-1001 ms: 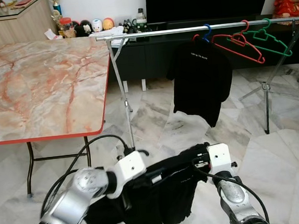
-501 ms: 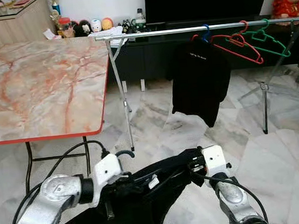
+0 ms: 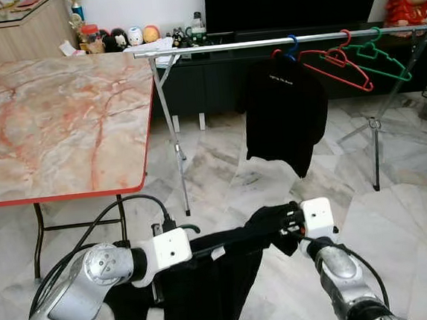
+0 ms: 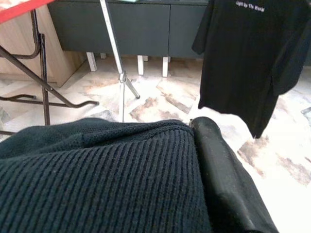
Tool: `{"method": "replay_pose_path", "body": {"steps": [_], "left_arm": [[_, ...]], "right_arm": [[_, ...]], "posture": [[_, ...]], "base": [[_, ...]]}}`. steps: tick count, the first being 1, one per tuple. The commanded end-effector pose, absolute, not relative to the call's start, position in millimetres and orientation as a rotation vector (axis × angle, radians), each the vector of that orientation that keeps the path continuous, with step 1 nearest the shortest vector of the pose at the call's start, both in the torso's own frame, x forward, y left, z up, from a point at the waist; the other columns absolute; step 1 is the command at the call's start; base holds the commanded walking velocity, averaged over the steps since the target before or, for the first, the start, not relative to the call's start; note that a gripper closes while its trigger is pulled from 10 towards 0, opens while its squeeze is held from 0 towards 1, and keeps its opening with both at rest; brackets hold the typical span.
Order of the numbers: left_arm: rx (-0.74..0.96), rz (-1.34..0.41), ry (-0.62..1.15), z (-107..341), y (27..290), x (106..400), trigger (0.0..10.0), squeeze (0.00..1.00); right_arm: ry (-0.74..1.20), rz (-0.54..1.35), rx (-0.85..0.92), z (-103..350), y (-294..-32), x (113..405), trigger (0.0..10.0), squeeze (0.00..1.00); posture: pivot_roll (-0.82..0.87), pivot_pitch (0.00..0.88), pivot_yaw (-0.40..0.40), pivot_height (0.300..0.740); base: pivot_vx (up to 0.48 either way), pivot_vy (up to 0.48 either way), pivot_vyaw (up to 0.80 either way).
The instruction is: Hang hanger
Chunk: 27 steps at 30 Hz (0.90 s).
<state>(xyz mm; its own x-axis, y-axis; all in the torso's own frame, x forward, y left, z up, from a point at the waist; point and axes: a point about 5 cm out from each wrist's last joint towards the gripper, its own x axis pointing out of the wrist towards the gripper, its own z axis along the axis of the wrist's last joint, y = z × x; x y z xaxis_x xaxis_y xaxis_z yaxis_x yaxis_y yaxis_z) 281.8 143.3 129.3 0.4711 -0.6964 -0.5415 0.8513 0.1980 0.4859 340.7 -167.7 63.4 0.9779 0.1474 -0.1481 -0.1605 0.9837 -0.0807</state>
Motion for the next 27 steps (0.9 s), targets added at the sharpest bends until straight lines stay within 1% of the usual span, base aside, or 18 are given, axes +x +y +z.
{"method": "replay_pose_path", "body": {"steps": [1, 2, 3, 6, 7, 9, 10, 11, 16, 19, 20, 21, 22, 23, 25, 27], "left_arm": [[0.881, -1.131, 0.316, 119, 158, 274, 10.0, 0.0], [0.838, -1.165, 0.311, 122, 157, 270, 10.0, 0.0], [0.727, -1.223, 0.278, 131, 155, 263, 10.0, 0.0], [0.585, -1.274, 0.226, 145, 155, 256, 10.0, 0.0], [0.585, -1.274, 0.226, 145, 155, 256, 10.0, 0.0], [0.448, -1.337, 0.148, 161, 157, 248, 10.0, 0.0], [0.448, -1.337, 0.148, 161, 157, 248, 10.0, 0.0], [0.411, -1.356, 0.121, 167, 159, 247, 10.0, 0.0], [0.396, -1.373, 0.091, 171, 157, 246, 10.0, 0.0], [0.435, -1.368, 0.124, 166, 155, 247, 10.0, 0.0], [0.483, -1.33, 0.147, 162, 155, 251, 10.0, 0.0], [0.592, -1.222, 0.239, 149, 157, 263, 10.0, 0.0], [0.592, -1.222, 0.239, 149, 157, 263, 10.0, 0.0], [0.691, -1.125, 0.289, 138, 159, 274, 10.0, 0.0], [0.751, -0.985, 0.298, 129, 159, 288, 10.0, 0.0], [0.794, -0.914, 0.273, 126, 155, 296, 10.0, 0.0]], "right_arm": [[0.091, 0.062, -0.06, 79, -190, 348, 0.0, 0.0], [0.096, 0.063, -0.059, 79, -190, 348, 0.0, 0.0], [0.121, 0.063, -0.062, 76, -190, 348, 0.0, 0.0], [0.188, 0.056, -0.091, 67, -193, 345, 0.0, 0.0], [0.188, 0.056, -0.091, 67, -193, 345, 0.0, 0.0], [0.217, 0.078, -0.069, 60, -189, 340, 0.0, 0.0], [0.217, 0.078, -0.069, 60, -189, 340, 0.0, 0.0], [0.225, 0.089, -0.062, 57, -187, 338, 0.0, 0.0], [0.256, 0.107, -0.024, 47, -181, 332, 0.0, 0.0], [0.252, 0.11, -0.022, 46, -179, 331, 0.0, 0.0], [0.243, 0.118, -0.026, 47, -178, 332, 0.0, 0.0], [0.213, 0.14, -0.032, 52, -176, 334, 0.0, 0.0], [0.213, 0.14, -0.032, 52, -176, 334, 0.0, 0.0], [0.188, 0.149, -0.025, 57, -174, 337, 0.0, 0.0], [0.163, 0.149, -0.011, 65, -173, 342, 0.0, 0.0], [0.144, 0.15, 0.001, 70, -172, 346, 0.0, 0.0]], "posture": [[0.07, 0.074, -0.011, 0.74], [0.07, 0.074, -0.011, 0.74], [0.07, 0.074, -0.011, 0.74], [0.08, 0.075, -0.012, 0.74], [0.08, 0.075, -0.012, 0.74], [0.08, 0.08, -0.015, 0.74], [0.08, 0.08, -0.015, 0.74], [0.08, 0.083, -0.015, 0.74], [0.08, 0.086, -0.013, 0.74], [0.08, 0.086, -0.013, 0.74], [0.08, 0.086, -0.013, 0.74], [0.08, 0.088, -0.014, 0.74], [0.08, 0.088, -0.014, 0.74], [0.07, 0.088, -0.013, 0.74], [0.07, 0.087, -0.013, 0.74], [0.07, 0.087, -0.013, 0.74]], "base": [[0.0, 0.0, 0.0], [0.0, 0.0, 0.0], [0.0, 0.0, 0.0], [0.0, 0.0, 0.0], [0.0, 0.0, 0.0], [0.0, 0.0, 0.0], [0.0, 0.0, 0.0], [0.0, 0.0, 0.0], [0.0, 0.0, 0.0], [0.0, 0.0, 0.0], [0.0, 0.0, 0.0], [0.0, 0.0, 0.0], [0.0, 0.0, 0.0], [0.0, 0.0, 0.0], [0.0, 0.0, 0.0], [0.0, 0.0, 0.0]]}}
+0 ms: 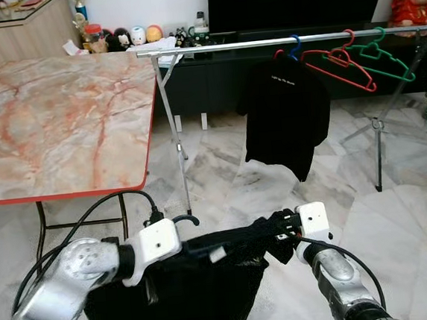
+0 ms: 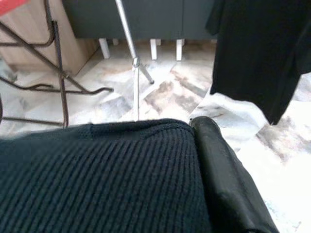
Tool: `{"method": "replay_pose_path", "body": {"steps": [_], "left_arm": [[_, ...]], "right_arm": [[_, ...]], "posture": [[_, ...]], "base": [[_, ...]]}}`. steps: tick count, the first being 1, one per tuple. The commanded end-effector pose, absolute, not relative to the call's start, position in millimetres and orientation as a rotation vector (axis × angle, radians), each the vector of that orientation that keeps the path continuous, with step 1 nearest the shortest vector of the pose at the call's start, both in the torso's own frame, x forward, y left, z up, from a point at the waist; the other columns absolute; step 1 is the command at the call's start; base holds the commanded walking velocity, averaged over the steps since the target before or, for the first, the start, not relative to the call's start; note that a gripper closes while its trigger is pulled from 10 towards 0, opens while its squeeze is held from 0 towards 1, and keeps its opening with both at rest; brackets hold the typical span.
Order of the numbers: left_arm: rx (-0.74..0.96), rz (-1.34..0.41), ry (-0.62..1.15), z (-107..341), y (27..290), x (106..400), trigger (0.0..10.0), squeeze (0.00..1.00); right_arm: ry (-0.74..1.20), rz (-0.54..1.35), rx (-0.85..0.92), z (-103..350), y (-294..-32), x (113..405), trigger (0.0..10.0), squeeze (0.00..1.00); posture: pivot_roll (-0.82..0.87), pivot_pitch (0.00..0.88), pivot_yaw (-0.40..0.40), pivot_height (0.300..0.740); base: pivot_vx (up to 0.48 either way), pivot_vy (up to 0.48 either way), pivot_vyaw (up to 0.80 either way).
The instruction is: Hang hanger
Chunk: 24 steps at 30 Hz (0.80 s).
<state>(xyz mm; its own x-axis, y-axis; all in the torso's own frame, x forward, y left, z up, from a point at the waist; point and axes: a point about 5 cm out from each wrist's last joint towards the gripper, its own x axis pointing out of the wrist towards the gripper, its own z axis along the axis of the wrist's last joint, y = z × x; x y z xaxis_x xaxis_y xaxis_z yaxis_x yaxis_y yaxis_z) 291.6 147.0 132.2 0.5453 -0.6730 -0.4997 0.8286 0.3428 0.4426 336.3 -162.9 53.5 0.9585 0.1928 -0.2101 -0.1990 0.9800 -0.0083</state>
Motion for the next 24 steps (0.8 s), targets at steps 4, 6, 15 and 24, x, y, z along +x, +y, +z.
{"method": "replay_pose_path", "body": {"steps": [4, 6, 15, 24], "left_arm": [[0.79, -0.84, 0.264, 124, 144, 303, 10.0, 0.0], [0.883, -0.911, 0.242, 119, 132, 298, 10.0, 0.0], [1.118, -1.274, 0.25, 109, 128, 264, 10.0, 0.0], [0.602, -1.142, 0.04, 162, 138, 274, 10.0, 0.0]], "right_arm": [[0.095, 0.162, 0.014, 82, -168, 352, 0.0, 0.0], [0.048, 0.175, 0.054, 93, -162, 358, 0.0, 0.0], [-0.021, 0.212, 0.099, 119, -154, 372, 0.0, 0.0], [0.099, 0.142, 0.053, 95, -174, 363, 0.0, 0.0]], "posture": [[0.07, 0.086, -0.01, 0.74], [0.07, 0.088, -0.009, 0.74], [0.07, 0.09, -0.008, 0.74], [0.08, 0.09, -0.017, 0.74]], "base": [[0.0, 0.0, 0.0], [0.0, 0.0, 0.0], [0.0, 0.0, 0.0], [0.0, 0.0, 0.0]]}}
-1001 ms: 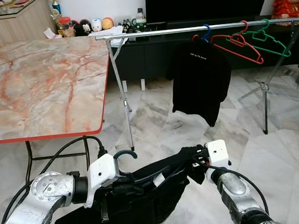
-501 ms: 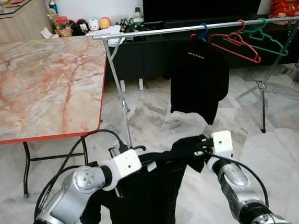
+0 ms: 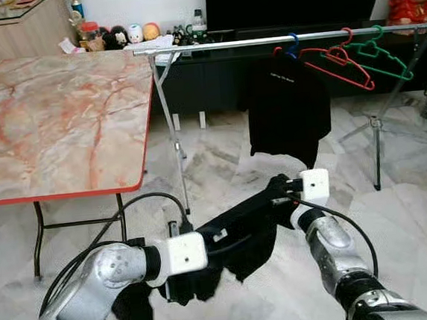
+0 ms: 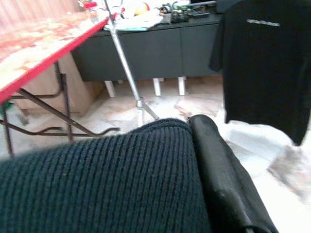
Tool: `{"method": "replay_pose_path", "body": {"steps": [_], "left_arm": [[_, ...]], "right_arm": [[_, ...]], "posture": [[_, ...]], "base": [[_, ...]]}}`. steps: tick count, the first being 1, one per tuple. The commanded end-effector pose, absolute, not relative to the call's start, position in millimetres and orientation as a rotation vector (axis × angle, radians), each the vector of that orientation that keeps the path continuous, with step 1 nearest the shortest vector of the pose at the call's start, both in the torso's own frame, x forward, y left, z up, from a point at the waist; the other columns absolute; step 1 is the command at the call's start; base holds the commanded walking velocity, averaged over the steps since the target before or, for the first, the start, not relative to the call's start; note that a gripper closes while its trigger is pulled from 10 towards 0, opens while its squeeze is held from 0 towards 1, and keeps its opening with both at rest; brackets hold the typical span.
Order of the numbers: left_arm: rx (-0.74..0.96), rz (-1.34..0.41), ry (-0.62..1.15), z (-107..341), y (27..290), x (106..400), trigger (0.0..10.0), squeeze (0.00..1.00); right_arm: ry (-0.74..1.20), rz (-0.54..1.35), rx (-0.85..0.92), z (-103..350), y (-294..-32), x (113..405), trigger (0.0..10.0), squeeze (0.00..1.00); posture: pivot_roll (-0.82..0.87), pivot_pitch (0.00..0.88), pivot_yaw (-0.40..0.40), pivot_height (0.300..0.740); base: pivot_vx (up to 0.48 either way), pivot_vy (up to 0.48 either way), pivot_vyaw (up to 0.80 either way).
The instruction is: Hang hanger
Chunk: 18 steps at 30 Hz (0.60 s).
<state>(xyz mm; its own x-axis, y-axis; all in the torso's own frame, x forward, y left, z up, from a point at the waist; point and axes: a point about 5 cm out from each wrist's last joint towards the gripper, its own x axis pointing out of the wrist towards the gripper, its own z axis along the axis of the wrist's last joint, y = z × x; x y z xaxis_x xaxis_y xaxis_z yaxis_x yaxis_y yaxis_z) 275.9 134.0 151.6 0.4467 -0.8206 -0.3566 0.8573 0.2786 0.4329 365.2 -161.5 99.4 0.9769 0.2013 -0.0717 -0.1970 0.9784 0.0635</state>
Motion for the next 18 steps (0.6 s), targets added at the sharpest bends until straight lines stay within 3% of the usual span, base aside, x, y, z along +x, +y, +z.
{"method": "replay_pose_path", "body": {"steps": [1, 9, 12, 15, 18], "left_arm": [[0.6, -1.13, 0.04, 163, 143, 275, 10.0, 0.0], [0.57, -1.111, 0.109, 162, 163, 274, 10.0, 0.0], [0.87, -1.091, 0.318, 135, 170, 275, 10.0, 0.0], [0.96, -1.083, 0.383, 124, 171, 274, 10.0, 0.0], [0.906, -1.039, 0.357, 123, 161, 279, 10.0, 0.0]], "right_arm": [[0.115, 0.138, 0.05, 91, -176, 360, 0.0, 0.0], [0.19, 0.117, 0.05, 66, -182, 344, 0.0, 0.0], [0.185, 0.115, 0.052, 65, -183, 343, 0.0, 0.0], [0.174, 0.122, 0.051, 68, -181, 345, 0.0, 0.0], [0.149, 0.134, 0.054, 75, -179, 349, 0.0, 0.0]], "posture": [[0.08, 0.091, -0.017, 0.74], [0.08, 0.095, -0.014, 0.74], [0.08, 0.095, -0.011, 0.74], [0.07, 0.094, -0.01, 0.74], [0.07, 0.092, -0.01, 0.74]], "base": [[0.0, 0.0, 0.0], [0.0, 0.0, 0.0], [0.0, 0.0, 0.0], [0.0, 0.0, 0.0], [0.0, 0.0, 0.0]]}}
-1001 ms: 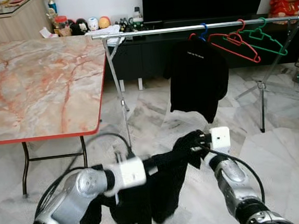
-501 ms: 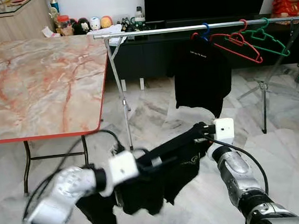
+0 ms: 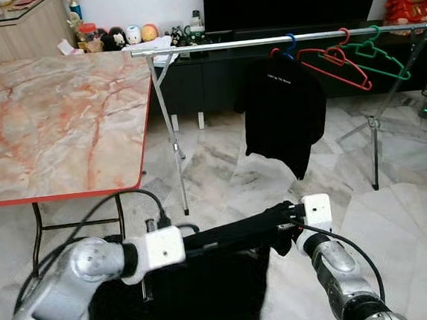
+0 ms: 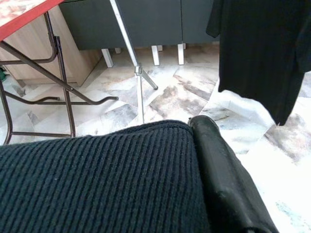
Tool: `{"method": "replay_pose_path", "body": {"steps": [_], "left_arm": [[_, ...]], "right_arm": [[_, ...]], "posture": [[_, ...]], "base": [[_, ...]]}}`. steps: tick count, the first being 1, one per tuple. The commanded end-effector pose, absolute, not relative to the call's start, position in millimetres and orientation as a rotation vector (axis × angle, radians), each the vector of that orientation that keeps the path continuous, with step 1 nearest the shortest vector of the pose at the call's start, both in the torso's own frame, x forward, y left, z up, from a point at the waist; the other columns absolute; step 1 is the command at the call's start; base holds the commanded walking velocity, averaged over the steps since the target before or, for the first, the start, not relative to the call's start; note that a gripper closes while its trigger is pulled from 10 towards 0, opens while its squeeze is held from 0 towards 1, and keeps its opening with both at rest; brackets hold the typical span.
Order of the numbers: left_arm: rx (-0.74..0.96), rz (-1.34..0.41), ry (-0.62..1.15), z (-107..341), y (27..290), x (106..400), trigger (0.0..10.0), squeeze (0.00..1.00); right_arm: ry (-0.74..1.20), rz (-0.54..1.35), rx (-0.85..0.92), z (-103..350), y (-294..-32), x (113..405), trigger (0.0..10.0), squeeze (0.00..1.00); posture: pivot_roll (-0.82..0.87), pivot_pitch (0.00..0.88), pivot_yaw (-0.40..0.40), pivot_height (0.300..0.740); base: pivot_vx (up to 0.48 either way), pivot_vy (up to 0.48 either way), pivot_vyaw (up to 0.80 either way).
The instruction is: Hang hanger
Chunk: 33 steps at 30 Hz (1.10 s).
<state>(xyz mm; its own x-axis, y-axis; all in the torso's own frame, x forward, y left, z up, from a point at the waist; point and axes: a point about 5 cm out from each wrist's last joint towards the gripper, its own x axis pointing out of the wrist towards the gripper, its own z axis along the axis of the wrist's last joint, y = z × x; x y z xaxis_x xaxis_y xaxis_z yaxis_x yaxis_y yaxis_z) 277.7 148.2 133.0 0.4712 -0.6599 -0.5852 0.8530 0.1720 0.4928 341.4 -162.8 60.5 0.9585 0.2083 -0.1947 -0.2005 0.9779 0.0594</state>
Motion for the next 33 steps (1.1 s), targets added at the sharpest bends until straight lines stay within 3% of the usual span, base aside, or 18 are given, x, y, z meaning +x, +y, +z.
{"method": "replay_pose_path", "body": {"steps": [1, 13, 15, 18, 26, 30, 33], "left_arm": [[0.878, -1.021, 0.336, 123, 155, 282, 10.0, 0.0], [0.818, -0.91, 0.269, 126, 137, 291, 10.0, 0.0], [0.632, -0.883, 0.203, 136, 128, 293, 10.0, 0.0], [0.477, -1.038, 0.131, 150, 120, 279, 10.0, 0.0], [0.403, -1.258, 0.15, 153, 126, 253, 10.0, 0.0], [0.326, -1.302, 0.123, 161, 132, 247, 10.0, 0.0], [0.143, -1.264, -0.001, 182, 138, 252, 10.0, 0.0]], "right_arm": [[0.133, 0.142, 0.055, 79, -177, 352, 0.0, 0.0], [0.088, 0.218, 0.048, 91, -161, 358, 0.0, 0.0], [0.11, 0.234, 0.039, 85, -158, 355, 0.0, 0.0], [0.154, 0.233, 0.036, 74, -160, 349, 0.0, 0.0], [0.207, 0.199, 0.031, 61, -168, 341, 0.0, 0.0], [0.226, 0.176, 0.041, 57, -173, 338, 0.0, 0.0], [0.25, 0.156, 0.048, 51, -177, 334, 0.0, 0.0]], "posture": [[0.07, 0.091, -0.009, 0.74], [0.07, 0.085, -0.007, 0.74], [0.07, 0.086, -0.008, 0.74], [0.08, 0.086, -0.01, 0.74], [0.08, 0.09, -0.008, 0.74], [0.08, 0.092, -0.008, 0.74], [0.08, 0.091, -0.008, 0.74]], "base": [[0.0, 0.0, 0.0], [0.0, 0.0, 0.0], [0.0, 0.0, 0.0], [0.0, 0.0, 0.0], [0.0, 0.0, 0.0], [0.0, 0.0, 0.0], [0.0, 0.0, 0.0]]}}
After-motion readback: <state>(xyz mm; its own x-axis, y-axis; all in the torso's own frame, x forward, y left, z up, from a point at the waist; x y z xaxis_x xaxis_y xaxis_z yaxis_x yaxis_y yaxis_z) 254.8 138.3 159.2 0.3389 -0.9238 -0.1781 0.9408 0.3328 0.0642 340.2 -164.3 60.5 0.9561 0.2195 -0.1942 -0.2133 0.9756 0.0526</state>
